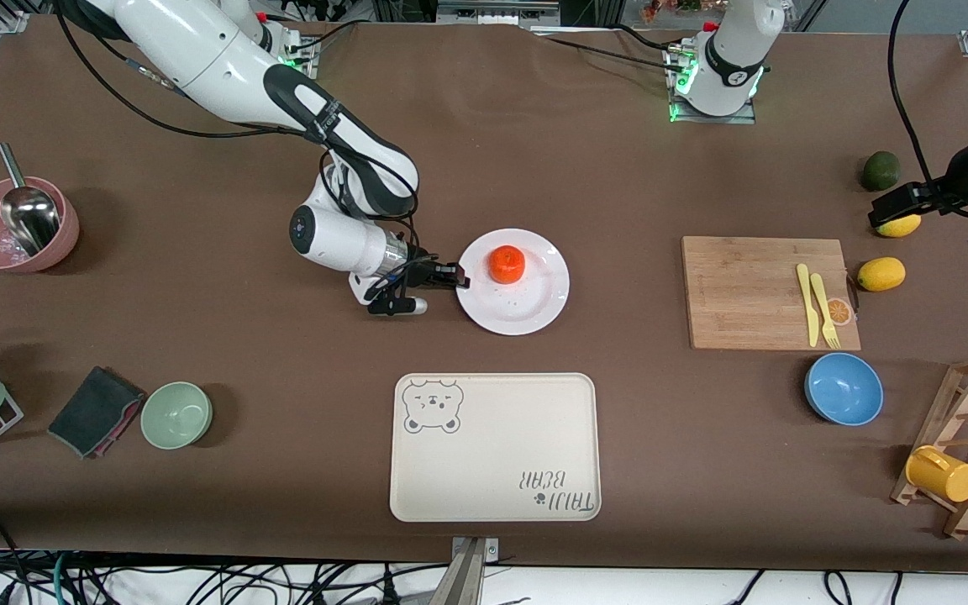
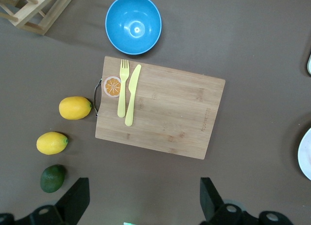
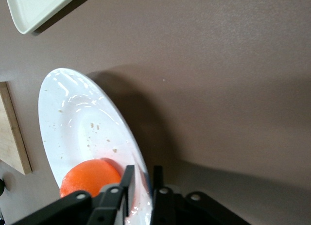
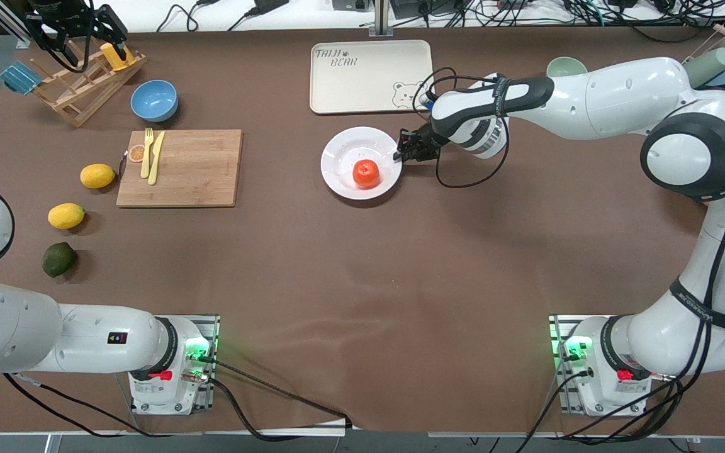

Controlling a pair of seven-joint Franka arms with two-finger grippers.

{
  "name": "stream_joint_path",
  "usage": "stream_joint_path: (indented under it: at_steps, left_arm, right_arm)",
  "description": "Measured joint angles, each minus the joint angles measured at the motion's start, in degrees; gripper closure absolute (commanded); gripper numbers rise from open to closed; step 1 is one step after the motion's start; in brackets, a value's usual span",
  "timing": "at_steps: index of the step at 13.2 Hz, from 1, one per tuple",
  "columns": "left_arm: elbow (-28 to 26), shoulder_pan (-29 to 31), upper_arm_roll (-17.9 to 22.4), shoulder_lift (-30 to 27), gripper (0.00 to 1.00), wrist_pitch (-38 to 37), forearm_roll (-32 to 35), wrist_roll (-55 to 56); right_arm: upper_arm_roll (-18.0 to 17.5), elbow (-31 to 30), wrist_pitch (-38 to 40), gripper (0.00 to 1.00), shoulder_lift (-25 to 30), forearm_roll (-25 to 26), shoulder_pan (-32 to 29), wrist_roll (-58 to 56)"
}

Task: Place orange and plate with both arms
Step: 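Grip the white plate rim with the right gripper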

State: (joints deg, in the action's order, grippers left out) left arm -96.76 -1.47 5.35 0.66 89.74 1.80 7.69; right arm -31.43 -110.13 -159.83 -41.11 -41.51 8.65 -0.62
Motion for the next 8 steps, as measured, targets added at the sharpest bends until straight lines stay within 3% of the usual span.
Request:
stream_joint_path:
  at_steps: [8]
  left_arm:
    - [0.63, -0.52, -0.25, 0.0, 0.0, -0.14, -0.41, 0.0]
  right_arm:
    - [-0.16, 0.43, -1.88, 1.0, -0.14, 0.0, 0.95, -0.71]
